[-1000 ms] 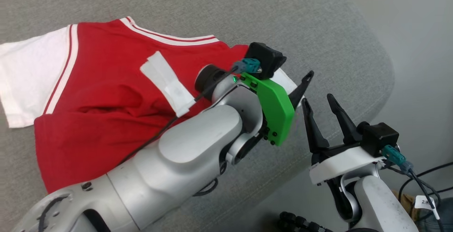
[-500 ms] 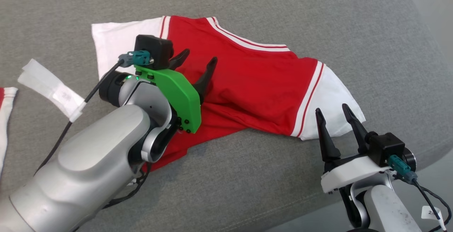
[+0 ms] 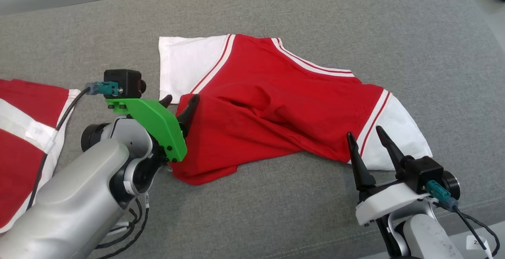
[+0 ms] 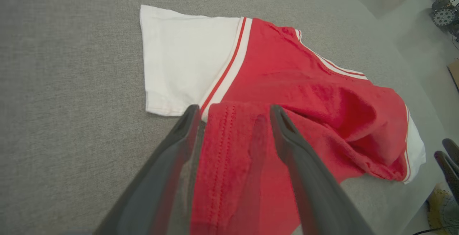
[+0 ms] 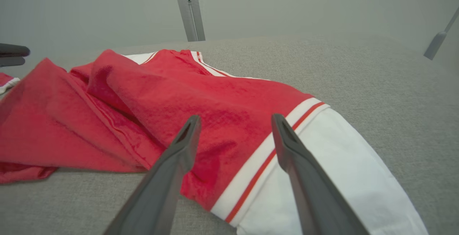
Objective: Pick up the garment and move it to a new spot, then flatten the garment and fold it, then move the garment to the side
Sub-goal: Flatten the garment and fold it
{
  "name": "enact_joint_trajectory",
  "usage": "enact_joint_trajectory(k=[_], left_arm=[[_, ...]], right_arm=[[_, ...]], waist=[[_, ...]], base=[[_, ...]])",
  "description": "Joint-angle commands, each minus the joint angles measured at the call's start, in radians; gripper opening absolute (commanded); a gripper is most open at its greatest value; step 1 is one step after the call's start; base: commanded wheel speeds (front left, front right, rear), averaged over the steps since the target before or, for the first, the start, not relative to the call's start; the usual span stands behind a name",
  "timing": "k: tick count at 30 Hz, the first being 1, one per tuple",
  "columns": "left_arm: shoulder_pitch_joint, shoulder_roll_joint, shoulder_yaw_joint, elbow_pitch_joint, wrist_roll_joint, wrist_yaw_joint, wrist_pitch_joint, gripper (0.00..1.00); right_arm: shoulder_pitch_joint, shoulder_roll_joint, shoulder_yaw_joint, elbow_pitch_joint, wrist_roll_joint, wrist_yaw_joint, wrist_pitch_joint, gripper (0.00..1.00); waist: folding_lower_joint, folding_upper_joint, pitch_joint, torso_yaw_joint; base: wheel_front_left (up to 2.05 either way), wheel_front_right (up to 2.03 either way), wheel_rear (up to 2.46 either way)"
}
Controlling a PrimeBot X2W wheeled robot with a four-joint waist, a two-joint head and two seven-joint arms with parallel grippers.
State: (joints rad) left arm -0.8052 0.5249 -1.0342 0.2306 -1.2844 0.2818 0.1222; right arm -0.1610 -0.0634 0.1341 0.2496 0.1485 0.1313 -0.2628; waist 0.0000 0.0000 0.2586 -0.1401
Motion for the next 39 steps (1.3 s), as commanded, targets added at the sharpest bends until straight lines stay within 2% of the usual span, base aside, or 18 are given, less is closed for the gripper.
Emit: enact_joint_trajectory(k=[1, 5, 13, 14, 16, 17, 21, 28, 34, 39], left_arm=[[0.018, -0.009, 0.013, 0.035, -0.029, -0.015, 0.008, 1.0], [0.019, -0.024, 0.033, 0.089, -0.073, -0.042, 0.02, 1.0], [-0.003, -0.05, 0.056, 0.176, -0.136, -0.133, 0.072, 1.0], [-0.004, -0.05, 0.056, 0.182, -0.139, -0.14, 0.078, 0.84], [-0.01, -0.05, 0.057, 0.183, -0.139, -0.153, 0.076, 0.06], [-0.009, -0.048, 0.054, 0.177, -0.139, -0.161, 0.081, 0.0], [-0.004, -0.033, 0.053, 0.142, -0.125, -0.184, 0.068, 0.0], [0.051, -0.006, 0.067, 0.012, -0.101, -0.17, -0.002, 0.0], [0.161, 0.069, 0.045, -0.181, -0.02, -0.117, -0.124, 0.0], [0.325, 0.135, -0.011, -0.307, 0.018, -0.051, -0.189, 0.0]], right_arm=[[0.003, -0.006, 0.006, 0.002, -0.001, -0.001, -0.003, 1.0], [0.001, -0.008, 0.014, 0.002, 0.003, -0.001, -0.003, 1.0], [0.003, -0.008, 0.019, 0.009, 0.007, -0.001, -0.003, 1.0], [0.005, -0.008, 0.017, 0.01, 0.007, -0.001, -0.003, 1.0], [0.009, -0.006, 0.014, 0.01, 0.006, -0.001, -0.003, 1.0], [0.012, -0.005, 0.012, 0.011, 0.006, -0.001, -0.003, 1.0], [0.028, -0.004, 0.0, 0.013, 0.003, -0.001, -0.003, 1.0], [0.041, -0.004, -0.002, 0.02, -0.003, -0.001, -0.003, 1.0], [0.062, -0.018, -0.006, 0.016, -0.004, -0.001, -0.003, 1.0], [0.081, -0.029, -0.008, 0.014, -0.004, -0.001, -0.003, 1.0]], waist=[[0.0, 0.0, 0.002, 0.001], [0.0, 0.0, 0.011, -0.006], [0.0, 0.0, 0.027, -0.027], [0.0, 0.0, 0.027, -0.028], [0.0, 0.0, 0.025, -0.03], [0.0, 0.0, 0.023, -0.03], [0.0, 0.0, 0.007, -0.019], [0.0, 0.0, -0.028, 0.021], [0.0, 0.0, -0.052, 0.056], [0.0, 0.0, -0.06, 0.093]], base=[[0.0, 0.0, 0.0], [0.0, 0.0, 0.0], [0.0, 0.0, 0.0], [0.0, 0.0, 0.0], [0.0, 0.0, 0.0], [0.0, 0.0, 0.0], [0.0, 0.0, 0.0], [0.0, 0.0, 0.0], [0.0, 0.0, 0.0], [0.0, 0.0, 0.0]])
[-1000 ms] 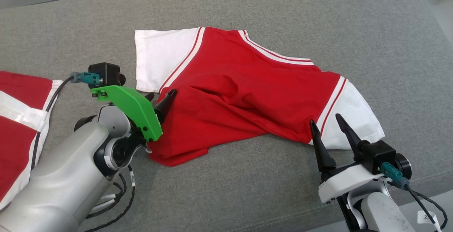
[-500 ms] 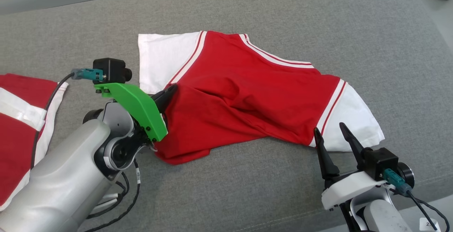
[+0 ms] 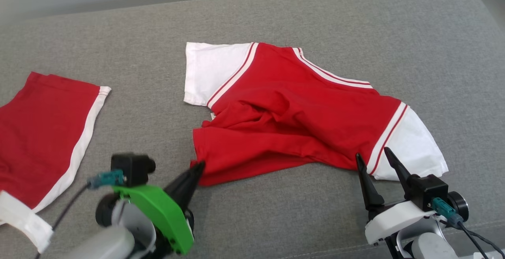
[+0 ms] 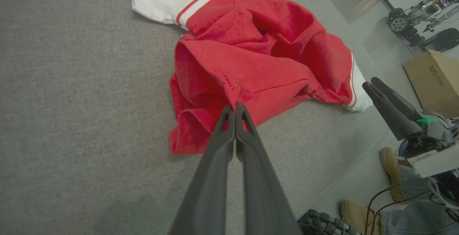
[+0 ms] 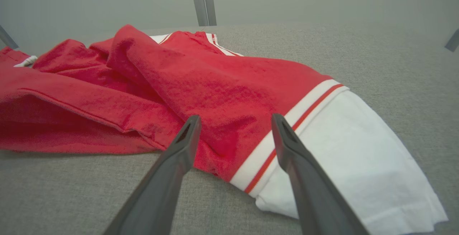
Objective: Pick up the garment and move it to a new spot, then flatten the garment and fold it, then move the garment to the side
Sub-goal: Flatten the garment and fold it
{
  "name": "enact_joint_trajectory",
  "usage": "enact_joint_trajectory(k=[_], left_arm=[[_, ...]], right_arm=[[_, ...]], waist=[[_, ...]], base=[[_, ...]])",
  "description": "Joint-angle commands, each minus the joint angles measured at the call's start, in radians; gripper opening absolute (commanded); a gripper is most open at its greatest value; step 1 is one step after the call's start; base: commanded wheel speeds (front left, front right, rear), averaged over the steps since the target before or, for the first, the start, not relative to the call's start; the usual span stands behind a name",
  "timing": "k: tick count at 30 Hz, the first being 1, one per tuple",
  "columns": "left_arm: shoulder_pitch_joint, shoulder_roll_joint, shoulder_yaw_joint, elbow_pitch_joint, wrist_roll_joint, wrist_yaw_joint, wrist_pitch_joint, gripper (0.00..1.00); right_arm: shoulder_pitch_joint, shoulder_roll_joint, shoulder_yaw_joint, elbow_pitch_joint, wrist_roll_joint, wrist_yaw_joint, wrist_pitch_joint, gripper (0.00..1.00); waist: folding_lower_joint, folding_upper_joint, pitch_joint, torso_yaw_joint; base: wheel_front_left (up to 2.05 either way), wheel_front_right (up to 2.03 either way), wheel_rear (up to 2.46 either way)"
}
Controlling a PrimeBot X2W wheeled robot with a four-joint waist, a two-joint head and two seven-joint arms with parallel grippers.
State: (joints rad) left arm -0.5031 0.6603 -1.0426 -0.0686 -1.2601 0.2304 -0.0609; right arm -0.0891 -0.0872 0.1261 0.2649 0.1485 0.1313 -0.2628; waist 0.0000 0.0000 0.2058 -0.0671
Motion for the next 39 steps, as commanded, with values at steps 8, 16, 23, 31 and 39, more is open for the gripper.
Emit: enact_joint_trajectory(k=[8, 16, 23, 31, 39], left_arm=[[0.161, -0.073, -0.083, 0.078, -0.036, -0.024, -0.023, 0.0], [0.181, -0.125, -0.056, 0.266, -0.048, -0.034, -0.095, 0.0], [0.167, -0.114, -0.018, 0.344, -0.065, -0.06, -0.13, 0.0], [0.202, -0.111, -0.009, 0.312, -0.055, -0.067, -0.159, 0.61], [0.27, -0.072, 0.104, 0.171, 0.021, -0.031, -0.205, 1.0]], right_arm=[[0.001, -0.019, 0.018, 0.009, -0.002, -0.001, -0.003, 1.0], [-0.014, -0.025, 0.033, 0.014, -0.002, -0.001, -0.003, 1.0], [-0.005, -0.027, 0.036, 0.018, 0.003, -0.001, -0.003, 1.0], [-0.002, -0.024, 0.046, 0.007, -0.004, -0.001, -0.003, 1.0], [-0.02, -0.043, 0.027, -0.098, -0.022, -0.001, -0.003, 1.0]], waist=[[0.0, 0.0, -0.016, 0.078], [0.0, 0.0, -0.028, 0.088], [0.0, 0.0, -0.042, 0.088], [0.0, 0.0, -0.042, 0.073], [0.0, 0.0, -0.056, 0.054]], base=[[0.0, 0.0, 0.0], [0.0, 0.0, 0.0], [0.0, 0.0, 0.0], [0.0, 0.0, 0.0], [0.0, 0.0, 0.0]])
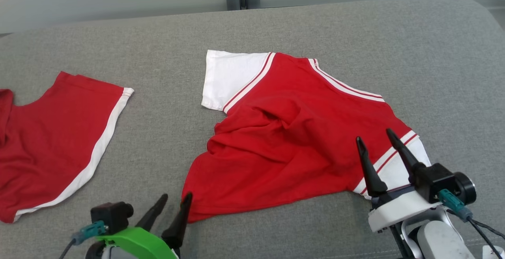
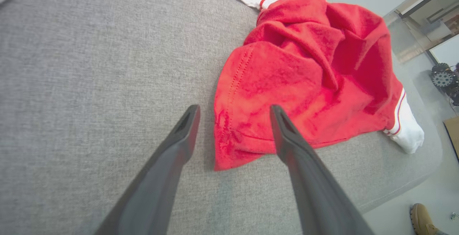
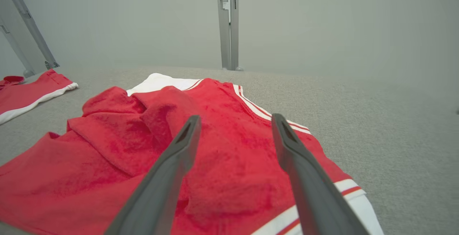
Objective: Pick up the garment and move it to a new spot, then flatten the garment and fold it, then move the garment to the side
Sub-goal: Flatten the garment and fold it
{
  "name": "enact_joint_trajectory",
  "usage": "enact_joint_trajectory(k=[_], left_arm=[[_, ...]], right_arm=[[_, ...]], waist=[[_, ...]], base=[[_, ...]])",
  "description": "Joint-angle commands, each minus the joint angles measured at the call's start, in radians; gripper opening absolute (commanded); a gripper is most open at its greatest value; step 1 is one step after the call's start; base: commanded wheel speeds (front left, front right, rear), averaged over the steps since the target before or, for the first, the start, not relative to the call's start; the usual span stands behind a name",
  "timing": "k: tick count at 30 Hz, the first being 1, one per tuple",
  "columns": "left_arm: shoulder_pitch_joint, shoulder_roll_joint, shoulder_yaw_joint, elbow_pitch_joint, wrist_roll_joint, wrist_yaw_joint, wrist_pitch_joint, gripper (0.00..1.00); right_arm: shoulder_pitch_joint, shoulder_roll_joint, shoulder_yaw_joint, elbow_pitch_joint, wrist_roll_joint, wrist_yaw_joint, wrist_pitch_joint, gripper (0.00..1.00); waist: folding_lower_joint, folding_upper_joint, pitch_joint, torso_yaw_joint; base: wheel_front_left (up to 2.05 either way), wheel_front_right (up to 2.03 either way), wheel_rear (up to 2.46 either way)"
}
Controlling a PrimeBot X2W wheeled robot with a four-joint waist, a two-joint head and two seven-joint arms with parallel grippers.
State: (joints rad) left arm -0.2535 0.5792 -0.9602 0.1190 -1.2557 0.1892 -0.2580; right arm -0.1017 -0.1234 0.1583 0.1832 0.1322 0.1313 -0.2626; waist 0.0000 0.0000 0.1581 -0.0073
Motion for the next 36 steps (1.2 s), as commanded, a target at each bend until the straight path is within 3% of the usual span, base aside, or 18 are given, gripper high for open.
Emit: enact_joint_trajectory(k=[1, 8, 18, 24, 30, 36], left_arm=[[0.034, 0.011, 0.06, -0.043, 0.046, 0.018, -0.008, 1.0], [0.185, -0.045, 0.322, -0.152, 0.32, 0.04, -0.006, 1.0], [0.343, -0.163, 0.541, -0.126, 0.577, -0.026, -0.006, 1.0], [0.405, -0.254, 0.717, -0.059, 0.69, -0.125, -0.006, 1.0], [0.418, -0.302, 0.808, 0.055, 0.809, -0.246, -0.006, 1.0], [0.42, -0.346, 0.874, 0.092, 0.866, -0.298, -0.006, 1.0]], right_arm=[[-0.006, -0.011, -0.013, -0.033, -0.008, -0.001, -0.003, 1.0], [0.05, -0.05, -0.074, -0.139, -0.04, -0.001, -0.003, 1.0], [0.16, -0.059, -0.19, -0.168, -0.07, -0.001, -0.003, 1.0], [0.192, -0.038, -0.206, -0.132, -0.074, -0.001, -0.003, 1.0], [0.199, -0.01, -0.207, -0.091, -0.075, -0.001, -0.003, 1.0], [0.193, 0.001, -0.22, -0.069, -0.082, -0.001, -0.003, 1.0]], waist=[[0.0, 0.0, -0.013, -0.007], [0.0, 0.0, -0.064, -0.004], [0.0, 0.0, -0.144, -0.002], [0.0, 0.0, -0.153, -0.002], [0.0, 0.0, -0.156, 0.006], [0.0, 0.0, -0.157, 0.006]], base=[[0.0, 0.0, 0.0], [0.0, 0.0, 0.0], [0.0, 0.0, 0.0], [0.0, 0.0, 0.0], [0.0, 0.0, 0.0], [0.0, 0.0, 0.0]])
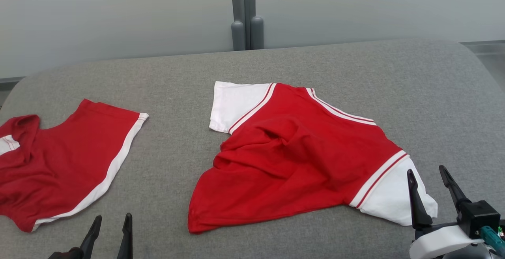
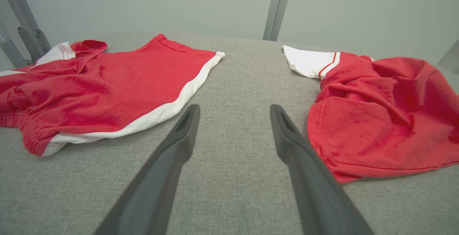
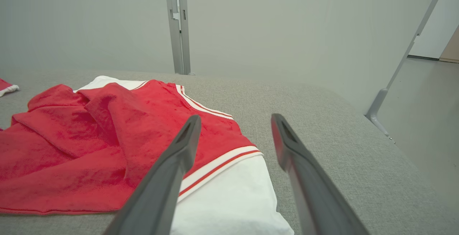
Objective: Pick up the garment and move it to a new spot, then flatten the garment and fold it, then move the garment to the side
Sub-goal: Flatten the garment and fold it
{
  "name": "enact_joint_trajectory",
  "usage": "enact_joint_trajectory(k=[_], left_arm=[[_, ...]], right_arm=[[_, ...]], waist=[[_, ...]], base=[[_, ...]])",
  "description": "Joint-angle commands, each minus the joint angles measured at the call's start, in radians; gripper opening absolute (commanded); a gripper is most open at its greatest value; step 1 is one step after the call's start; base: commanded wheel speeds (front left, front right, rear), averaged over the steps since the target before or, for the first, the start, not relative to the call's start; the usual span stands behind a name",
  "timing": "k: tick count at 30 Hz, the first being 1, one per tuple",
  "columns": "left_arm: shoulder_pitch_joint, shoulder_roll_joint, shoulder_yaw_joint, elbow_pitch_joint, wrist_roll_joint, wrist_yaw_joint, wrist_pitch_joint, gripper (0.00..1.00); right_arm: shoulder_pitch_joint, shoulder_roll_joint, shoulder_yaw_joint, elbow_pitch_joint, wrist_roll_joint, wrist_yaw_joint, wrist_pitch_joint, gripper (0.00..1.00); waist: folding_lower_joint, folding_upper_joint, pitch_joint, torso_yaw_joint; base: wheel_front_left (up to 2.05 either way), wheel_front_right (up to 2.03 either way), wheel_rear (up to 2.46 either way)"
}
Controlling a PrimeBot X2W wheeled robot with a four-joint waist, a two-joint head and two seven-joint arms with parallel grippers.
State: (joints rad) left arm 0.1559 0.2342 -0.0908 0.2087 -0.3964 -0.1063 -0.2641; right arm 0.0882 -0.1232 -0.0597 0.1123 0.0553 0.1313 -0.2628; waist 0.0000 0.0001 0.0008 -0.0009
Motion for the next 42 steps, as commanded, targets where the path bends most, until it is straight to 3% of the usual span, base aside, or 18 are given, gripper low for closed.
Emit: enact_joint_trajectory(k=[1, 11, 15, 20, 21, 25, 29, 34, 42], left_arm=[[0.009, -0.005, 0.014, 0.006, 0.011, -0.009, 0.0, 1.0], [-0.001, -0.046, 0.045, 0.023, 0.042, -0.025, 0.0, 1.0], [-0.029, -0.051, 0.017, 0.015, 0.013, -0.025, 0.006, 1.0], [-0.064, -0.062, -0.034, -0.036, -0.041, -0.025, 0.17, 1.0], [-0.064, -0.062, -0.034, -0.036, -0.041, -0.025, 0.17, 1.0], [-0.085, -0.081, -0.079, -0.096, -0.088, -0.024, 0.325, 1.0], [-0.095, -0.08, -0.103, -0.135, -0.113, -0.015, 0.424, 1.0], [-0.117, -0.066, -0.116, -0.132, -0.104, 0.0, 0.482, 1.0], [-0.115, -0.043, -0.124, -0.121, -0.09, 0.039, 0.552, 1.0]], right_arm=[[0.001, 0.003, -0.003, 0.004, -0.006, -0.001, -0.003, 1.0], [-0.011, 0.021, -0.009, 0.036, 0.037, -0.001, -0.003, 1.0], [-0.033, -0.029, -0.011, 0.072, 0.055, -0.001, -0.003, 1.0], [-0.079, -0.151, 0.053, 0.073, 0.091, -0.001, 0.154, 1.0], [-0.079, -0.151, 0.053, 0.073, 0.091, -0.001, 0.154, 1.0], [-0.081, -0.25, 0.139, 0.072, 0.169, -0.002, 0.347, 1.0], [-0.075, -0.318, 0.213, 0.081, 0.265, -0.001, 0.468, 1.0], [-0.112, -0.352, 0.256, 0.12, 0.314, -0.001, 0.487, 1.0], [-0.191, -0.347, 0.317, 0.199, 0.333, -0.001, 0.431, 1.0]], waist=[[0.0, -0.0001, 0.002, 0.0], [0.0, -0.0001, 0.008, -0.007], [0.0, -0.0001, 0.02, -0.008], [0.0, -0.0001, 0.058, -0.022], [0.0, -0.0001, 0.058, -0.022], [0.0, -0.0001, 0.094, -0.032], [0.0, -0.0001, 0.122, -0.042], [0.0, -0.0001, 0.148, -0.06], [0.0, -0.0001, 0.164, -0.081]], base=[[0.0, 0.0, 0.0], [0.0, 0.0, 0.0], [0.0, 0.0, 0.0], [0.0, 0.0, 0.0], [0.0, 0.0, 0.0], [0.0, 0.0, 0.0], [0.0, 0.0, 0.0], [0.0, 0.0, 0.0], [0.0, 0.0, 0.0]])
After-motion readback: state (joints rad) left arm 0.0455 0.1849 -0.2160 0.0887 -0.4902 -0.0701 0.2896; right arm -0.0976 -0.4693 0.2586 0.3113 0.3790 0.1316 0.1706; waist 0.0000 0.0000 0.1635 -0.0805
